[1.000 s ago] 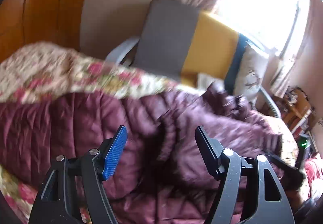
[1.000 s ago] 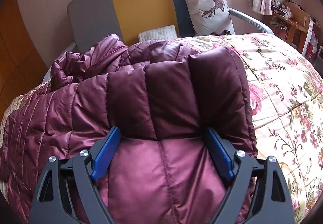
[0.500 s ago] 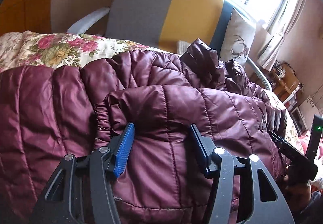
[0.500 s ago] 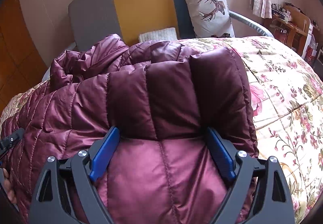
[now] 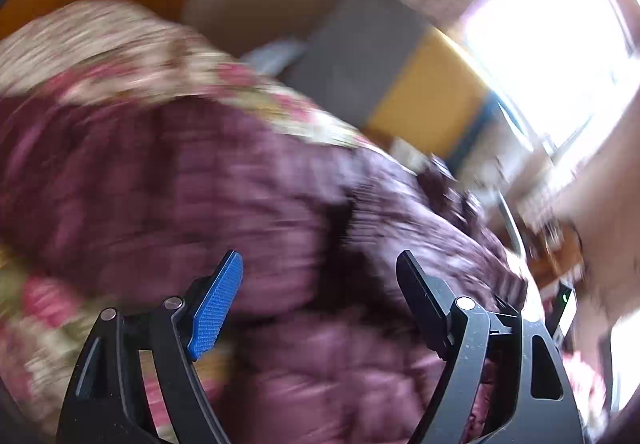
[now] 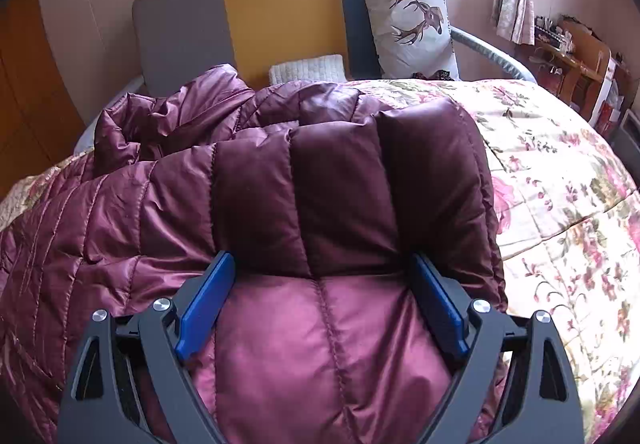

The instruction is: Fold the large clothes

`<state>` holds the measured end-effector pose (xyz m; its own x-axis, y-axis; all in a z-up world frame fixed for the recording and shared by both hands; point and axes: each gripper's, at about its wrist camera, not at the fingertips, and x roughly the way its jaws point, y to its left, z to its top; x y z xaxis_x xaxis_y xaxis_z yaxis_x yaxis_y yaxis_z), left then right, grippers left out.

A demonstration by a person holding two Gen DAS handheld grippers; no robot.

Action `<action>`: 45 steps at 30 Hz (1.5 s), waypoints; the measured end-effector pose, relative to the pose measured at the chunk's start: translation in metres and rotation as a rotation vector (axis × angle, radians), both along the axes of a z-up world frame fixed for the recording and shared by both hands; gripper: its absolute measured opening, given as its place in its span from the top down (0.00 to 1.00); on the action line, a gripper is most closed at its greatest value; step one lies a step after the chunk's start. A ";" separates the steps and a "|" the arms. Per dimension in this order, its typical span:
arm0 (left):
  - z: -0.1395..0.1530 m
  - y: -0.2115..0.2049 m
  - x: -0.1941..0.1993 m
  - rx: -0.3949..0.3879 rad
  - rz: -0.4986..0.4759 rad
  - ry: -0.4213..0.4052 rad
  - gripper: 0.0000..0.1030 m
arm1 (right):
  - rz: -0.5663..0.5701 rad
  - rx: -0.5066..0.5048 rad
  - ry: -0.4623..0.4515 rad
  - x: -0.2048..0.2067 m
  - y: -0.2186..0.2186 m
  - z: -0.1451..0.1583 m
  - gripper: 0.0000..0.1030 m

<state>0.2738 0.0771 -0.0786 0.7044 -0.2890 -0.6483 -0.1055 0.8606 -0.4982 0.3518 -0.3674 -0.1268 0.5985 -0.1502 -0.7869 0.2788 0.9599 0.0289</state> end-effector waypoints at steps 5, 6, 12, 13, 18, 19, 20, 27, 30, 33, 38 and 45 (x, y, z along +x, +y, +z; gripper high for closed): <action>-0.025 0.123 -0.043 -0.059 0.294 0.098 0.30 | 0.064 0.038 -0.053 -0.025 0.012 0.039 0.02; -0.029 0.144 -0.050 -0.080 0.346 0.113 0.31 | 0.086 0.044 -0.085 -0.035 0.019 0.049 0.02; -0.044 0.255 -0.080 -0.202 0.660 0.129 0.35 | 0.250 0.116 -0.109 -0.087 0.072 0.064 0.02; -0.045 0.267 -0.080 -0.216 0.680 0.125 0.35 | 0.270 0.112 -0.103 -0.094 0.083 0.061 0.02; -0.060 0.301 -0.058 -0.278 0.667 0.185 0.59 | 0.339 0.059 -0.040 -0.115 0.129 0.033 0.02; -0.064 0.304 -0.054 -0.284 0.665 0.195 0.65 | 0.350 0.047 -0.025 -0.117 0.135 0.026 0.02; -0.065 0.307 -0.051 -0.294 0.663 0.194 0.68 | 0.358 0.027 -0.011 -0.118 0.142 0.020 0.02; -0.015 0.287 -0.047 -0.265 0.543 0.014 0.93 | 0.350 0.008 0.090 -0.109 0.146 -0.011 0.02; 0.025 0.255 -0.042 -0.234 0.421 -0.096 0.93 | 0.345 0.047 0.104 -0.106 0.141 -0.015 0.02; 0.063 0.201 -0.032 -0.179 0.270 -0.179 0.93 | 0.349 0.065 0.103 -0.106 0.137 -0.017 0.02; 0.095 0.075 -0.019 0.010 -0.004 -0.237 0.93 | 0.357 0.066 0.068 -0.110 0.137 -0.015 0.02; 0.056 -0.061 -0.007 0.173 -0.289 -0.162 0.93 | 0.363 0.087 0.044 -0.116 0.132 -0.015 0.02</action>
<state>0.2667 0.0163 -0.0222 0.7071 -0.3868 -0.5919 0.2222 0.9162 -0.3334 0.2358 -0.2359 -0.1414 0.5655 0.1340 -0.8138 -0.0761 0.9910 0.1102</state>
